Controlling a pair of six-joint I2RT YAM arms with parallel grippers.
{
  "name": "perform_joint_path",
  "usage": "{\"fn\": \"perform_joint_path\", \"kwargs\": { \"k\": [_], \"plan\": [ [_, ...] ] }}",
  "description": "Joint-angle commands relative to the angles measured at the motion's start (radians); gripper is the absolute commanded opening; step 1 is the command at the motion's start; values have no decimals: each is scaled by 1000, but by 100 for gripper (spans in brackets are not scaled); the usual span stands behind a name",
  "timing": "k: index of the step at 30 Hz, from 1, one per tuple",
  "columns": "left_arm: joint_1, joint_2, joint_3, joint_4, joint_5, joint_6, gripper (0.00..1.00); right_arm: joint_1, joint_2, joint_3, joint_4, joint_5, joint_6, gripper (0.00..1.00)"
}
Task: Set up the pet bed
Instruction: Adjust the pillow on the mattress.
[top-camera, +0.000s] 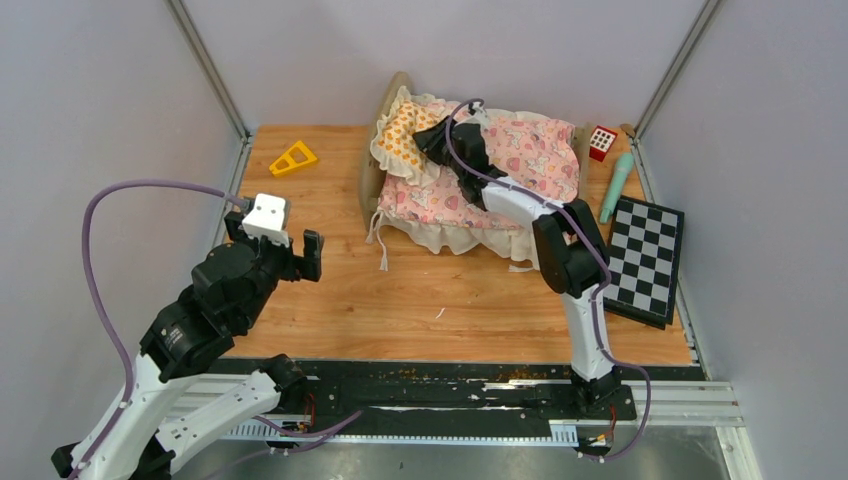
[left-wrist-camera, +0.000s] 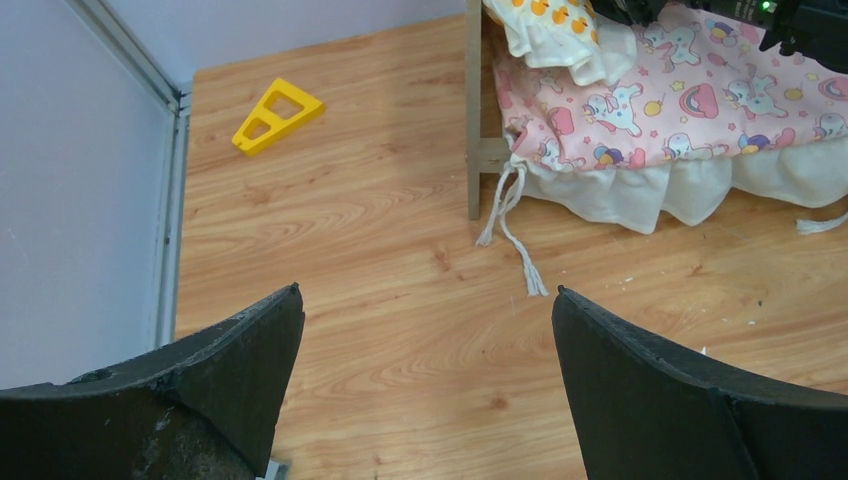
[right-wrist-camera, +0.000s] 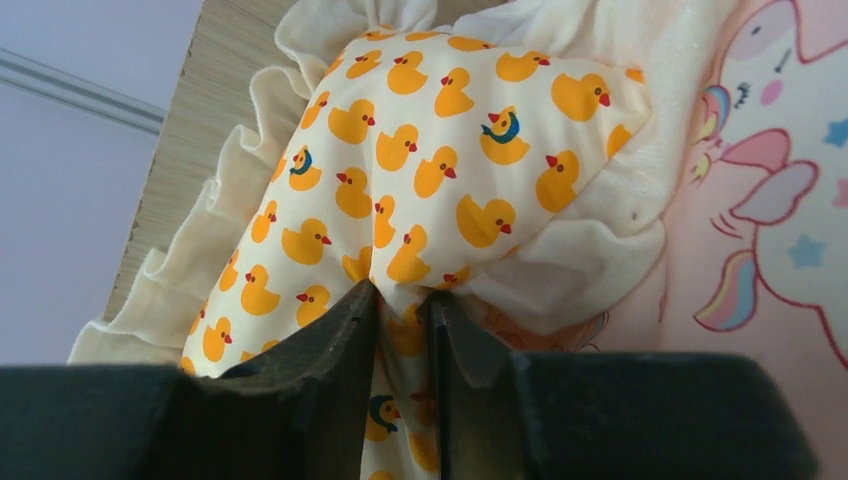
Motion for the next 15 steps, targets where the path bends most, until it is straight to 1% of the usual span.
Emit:
{"fn": "perform_joint_path", "kwargs": {
  "k": [1,4,7,10,15],
  "plan": [
    [6,-12,-10,8,-7,-8,100,3,24,69,35,-43,-13,34],
    [6,-16,-10,7,-11,-10,100,3,-9,45,41,-43,-40,47],
    [6,-17,-2,3,1,-12,100,2,-51,35,20,-41,-94,56],
    [5,-18,3,2,6,-16,100,1,-101,15,8,-42,-138,59],
    [6,-20,-2,3,9,-25,100,2,-205,-56,-7,-22,-200,61]
  ]
}}
